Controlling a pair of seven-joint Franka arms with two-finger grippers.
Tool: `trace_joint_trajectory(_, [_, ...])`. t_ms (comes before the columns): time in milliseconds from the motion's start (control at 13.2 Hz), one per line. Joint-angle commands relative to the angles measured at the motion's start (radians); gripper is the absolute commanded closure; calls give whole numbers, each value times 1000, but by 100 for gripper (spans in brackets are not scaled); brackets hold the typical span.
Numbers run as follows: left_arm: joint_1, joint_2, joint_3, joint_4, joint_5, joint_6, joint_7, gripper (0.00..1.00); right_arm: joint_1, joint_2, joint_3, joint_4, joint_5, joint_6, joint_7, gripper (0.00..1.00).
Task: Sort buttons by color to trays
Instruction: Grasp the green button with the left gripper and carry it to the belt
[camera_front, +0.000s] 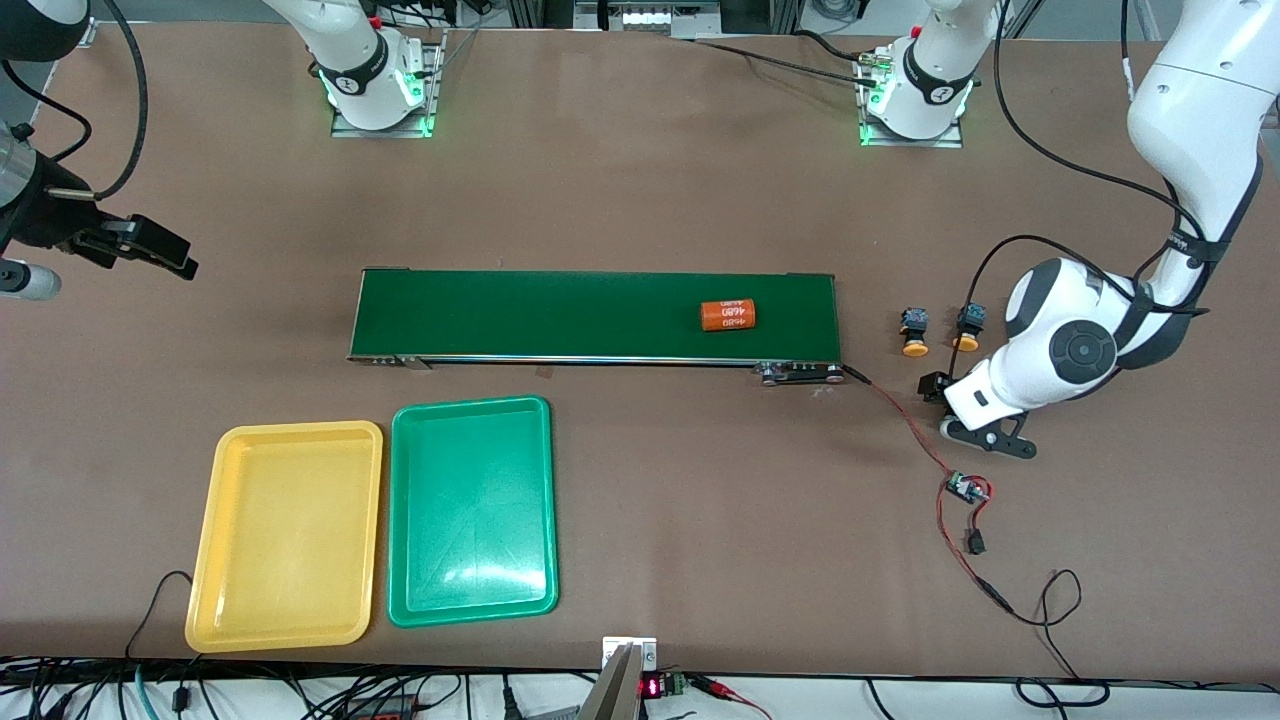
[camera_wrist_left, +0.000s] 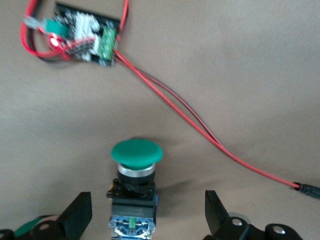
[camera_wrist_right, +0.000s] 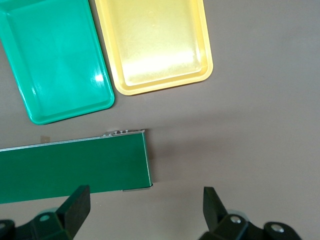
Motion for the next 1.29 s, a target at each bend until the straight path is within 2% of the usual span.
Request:
trace_joint_trajectory(0, [25, -4, -10, -35, 33, 33, -19, 17, -9, 4, 3, 15, 13, -3, -10, 0])
trace_joint_trajectory(76, [36, 9, -10, -35, 33, 32, -19, 27, -9, 4, 3, 15, 13, -3, -10, 0])
trace_joint_trajectory(227, [39, 13, -10, -33, 33, 27, -10, 55, -9, 4, 3, 15, 13, -3, -10, 0])
trace_joint_trajectory(378, [38, 6, -13, -24, 33, 23, -10, 67, -9, 4, 3, 15, 13, -3, -10, 0])
trace_joint_trajectory(605, [38, -26, -32, -15, 35, 19, 1, 70, -9, 4, 3, 15, 13, -3, -10, 0])
trace_joint_trajectory(680, [39, -46, -80, -9, 33, -6, 1, 70, -9, 4, 3, 15, 13, -3, -10, 0])
trace_joint_trajectory(907, [39, -63, -244, 77, 18, -228, -64, 70, -9, 4, 3, 15, 13, -3, -6, 0])
trace_joint_trajectory(1058, [39, -63, -369, 81, 18, -344, -213, 70, -9, 4, 3, 15, 13, -5, -5, 0])
trace_joint_trajectory(1209, [33, -53, -474, 56, 18, -387, -417, 71, -9, 4, 3, 15, 13, -5, -6, 0])
